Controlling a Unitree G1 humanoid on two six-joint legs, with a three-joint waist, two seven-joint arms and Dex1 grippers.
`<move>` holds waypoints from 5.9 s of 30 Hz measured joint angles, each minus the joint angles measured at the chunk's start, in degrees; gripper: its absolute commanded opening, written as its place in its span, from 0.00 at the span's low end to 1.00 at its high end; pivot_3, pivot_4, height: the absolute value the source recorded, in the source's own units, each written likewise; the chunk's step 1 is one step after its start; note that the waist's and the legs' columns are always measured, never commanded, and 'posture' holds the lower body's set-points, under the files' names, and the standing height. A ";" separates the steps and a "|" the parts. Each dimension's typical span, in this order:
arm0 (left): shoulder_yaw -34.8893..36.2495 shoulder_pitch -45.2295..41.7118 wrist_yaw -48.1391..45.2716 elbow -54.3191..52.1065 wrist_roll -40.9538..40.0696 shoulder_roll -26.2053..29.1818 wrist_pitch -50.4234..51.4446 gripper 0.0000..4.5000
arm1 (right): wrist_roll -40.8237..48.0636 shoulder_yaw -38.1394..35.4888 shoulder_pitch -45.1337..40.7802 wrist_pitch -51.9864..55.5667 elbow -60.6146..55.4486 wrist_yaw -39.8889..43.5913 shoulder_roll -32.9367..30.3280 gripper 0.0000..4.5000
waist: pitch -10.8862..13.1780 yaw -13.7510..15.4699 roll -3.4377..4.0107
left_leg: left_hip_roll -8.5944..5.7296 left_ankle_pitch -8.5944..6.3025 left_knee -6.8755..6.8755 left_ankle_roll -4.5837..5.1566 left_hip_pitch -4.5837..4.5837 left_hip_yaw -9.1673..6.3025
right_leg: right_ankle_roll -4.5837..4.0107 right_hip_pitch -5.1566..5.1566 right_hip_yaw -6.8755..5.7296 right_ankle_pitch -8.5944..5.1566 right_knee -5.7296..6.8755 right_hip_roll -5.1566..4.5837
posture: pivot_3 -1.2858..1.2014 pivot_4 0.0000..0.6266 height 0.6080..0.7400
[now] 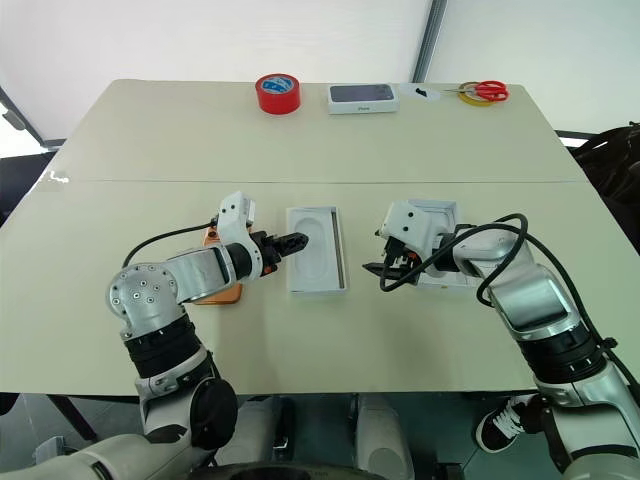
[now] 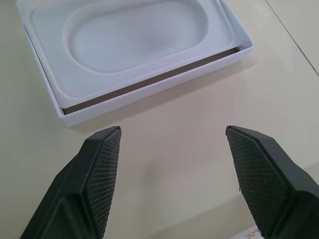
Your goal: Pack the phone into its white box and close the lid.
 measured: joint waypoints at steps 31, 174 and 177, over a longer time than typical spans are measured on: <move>-13.75 32.50 -50.91 -8.38 8.45 52.23 -44.95 0.90 | -13.79 14.05 -19.16 5.90 26.02 -22.40 29.85 0.01 | 0.04 -1.67 0.14 | 0.01 0.02 -0.19 -0.05 -0.14 0.12 | -0.20 -0.39 0.01 0.04 0.10 -0.22 | 0.52 0.24 0.94; -13.61 5.41 15.63 23.11 -41.65 9.42 -29.28 0.11 | 7.92 -15.18 5.61 2.53 -0.13 -2.25 1.07 0.00 | 0.01 0.12 -0.07 | -0.07 0.01 -0.10 -0.01 -0.12 0.04 | -0.17 -0.14 -0.04 0.02 -0.11 -0.16 | 0.52 0.24 0.94; -14.61 5.40 14.91 23.51 -40.12 9.29 -30.02 0.40 | 7.92 -14.99 5.58 2.52 -0.12 -2.39 1.08 0.00 | 0.01 0.11 -0.07 | -0.07 0.01 -0.10 -0.01 -0.12 0.05 | -0.16 -0.14 -0.03 0.02 -0.11 -0.16 | 0.52 0.24 0.94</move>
